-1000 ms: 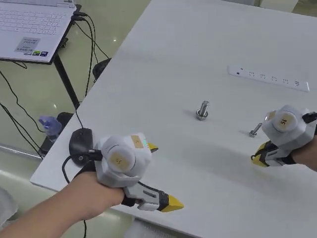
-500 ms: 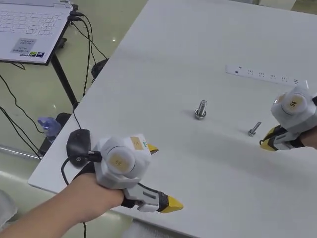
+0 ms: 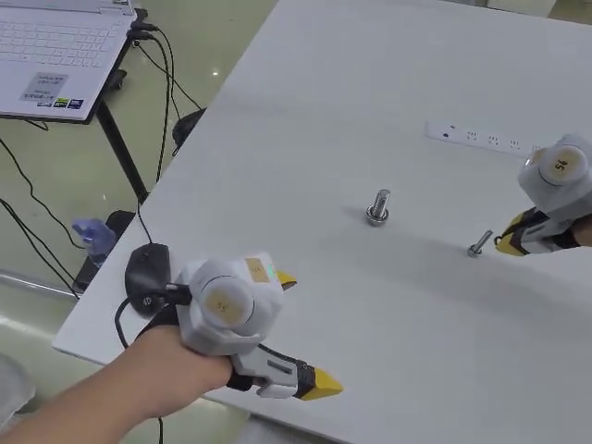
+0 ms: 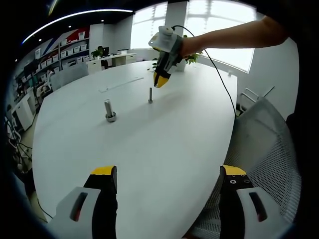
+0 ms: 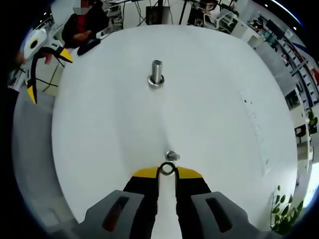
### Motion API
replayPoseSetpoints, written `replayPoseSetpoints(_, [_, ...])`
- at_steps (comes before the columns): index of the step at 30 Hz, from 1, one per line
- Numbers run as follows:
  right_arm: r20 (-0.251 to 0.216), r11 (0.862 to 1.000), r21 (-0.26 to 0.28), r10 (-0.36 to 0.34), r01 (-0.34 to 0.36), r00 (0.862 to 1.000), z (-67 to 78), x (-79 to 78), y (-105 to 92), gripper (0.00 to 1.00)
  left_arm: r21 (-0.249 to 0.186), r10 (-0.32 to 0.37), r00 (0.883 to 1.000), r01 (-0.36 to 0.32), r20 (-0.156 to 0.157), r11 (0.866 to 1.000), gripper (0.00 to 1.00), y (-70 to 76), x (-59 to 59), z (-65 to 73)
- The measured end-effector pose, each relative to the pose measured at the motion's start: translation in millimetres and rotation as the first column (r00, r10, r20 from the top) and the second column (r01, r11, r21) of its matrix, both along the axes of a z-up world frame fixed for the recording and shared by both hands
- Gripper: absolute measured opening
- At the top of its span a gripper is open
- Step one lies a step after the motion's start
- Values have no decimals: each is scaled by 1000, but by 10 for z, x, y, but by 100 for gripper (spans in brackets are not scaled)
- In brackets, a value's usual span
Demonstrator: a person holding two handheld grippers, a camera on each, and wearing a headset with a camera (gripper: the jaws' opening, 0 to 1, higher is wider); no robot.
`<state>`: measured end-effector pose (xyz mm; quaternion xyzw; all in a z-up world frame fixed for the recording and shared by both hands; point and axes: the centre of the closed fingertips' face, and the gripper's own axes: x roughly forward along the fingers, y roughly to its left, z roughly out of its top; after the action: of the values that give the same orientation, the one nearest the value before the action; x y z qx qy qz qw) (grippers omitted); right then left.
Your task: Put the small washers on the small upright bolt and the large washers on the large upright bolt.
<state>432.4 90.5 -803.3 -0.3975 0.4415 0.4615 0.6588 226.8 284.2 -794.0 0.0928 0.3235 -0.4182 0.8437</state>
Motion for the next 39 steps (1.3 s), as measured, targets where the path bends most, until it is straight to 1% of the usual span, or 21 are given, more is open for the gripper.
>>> replayPoseSetpoints(5, [8,1000,4,4,-4,1000,13,93,49,12,1,-1,1000,1,-1,1000,84,11,24,-11])
replayPoseSetpoints(9, [10,1000,-6,15,-15,1000,-11,119,58,12,0,0,1000,0,-2,1000,84,9,45,-6])
replayPoseSetpoints(14, [4,1000,-6,13,-13,1000,-43,166,61,12,0,-3,1000,3,-8,1000,84,3,50,-16])
replayPoseSetpoints(24, [-14,1000,-14,15,-15,1000,-121,168,77,12,-2,0,1000,0,-17,1000,83,17,34,-45])
replayPoseSetpoints(31, [-33,999,-30,17,-18,999,-219,168,71,12,0,3,1000,-3,-26,1000,83,39,43,-77])
replayPoseSetpoints(39, [-51,999,-47,22,-24,998,-367,188,74,12,-2,-4,999,4,-35,1000,82,16,60,-106])
